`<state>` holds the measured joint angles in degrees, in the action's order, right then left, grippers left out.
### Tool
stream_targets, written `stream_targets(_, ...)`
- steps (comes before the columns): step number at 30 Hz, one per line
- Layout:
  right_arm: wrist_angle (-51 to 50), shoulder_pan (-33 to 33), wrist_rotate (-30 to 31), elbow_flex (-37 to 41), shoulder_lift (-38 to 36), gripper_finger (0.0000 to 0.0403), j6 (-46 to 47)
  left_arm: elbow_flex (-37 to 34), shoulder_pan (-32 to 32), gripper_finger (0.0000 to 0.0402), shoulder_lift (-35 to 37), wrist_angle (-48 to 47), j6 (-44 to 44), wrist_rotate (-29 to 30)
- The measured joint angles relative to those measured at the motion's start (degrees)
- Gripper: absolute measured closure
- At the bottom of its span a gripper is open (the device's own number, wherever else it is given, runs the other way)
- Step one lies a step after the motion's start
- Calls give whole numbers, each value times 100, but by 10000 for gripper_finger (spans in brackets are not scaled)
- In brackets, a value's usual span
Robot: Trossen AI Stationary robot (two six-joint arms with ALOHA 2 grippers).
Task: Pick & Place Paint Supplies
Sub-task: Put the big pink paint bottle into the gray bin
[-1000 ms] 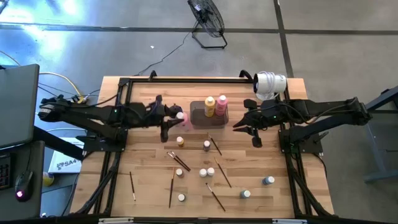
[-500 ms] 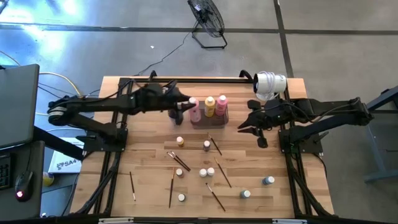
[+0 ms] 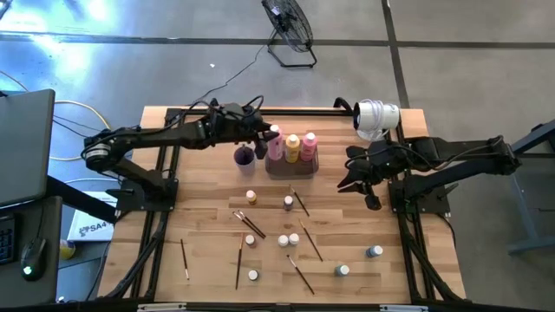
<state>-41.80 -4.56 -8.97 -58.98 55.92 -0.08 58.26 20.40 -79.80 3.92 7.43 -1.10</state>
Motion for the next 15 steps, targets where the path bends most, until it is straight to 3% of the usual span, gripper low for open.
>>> stream_targets(7,-4,0,45,0,0,355,-14,2,-14,280,-424,267,37,48)
stream_targets(15,-17,0,150,0,0,355,-17,2,-12,280,-860,279,-104,914)
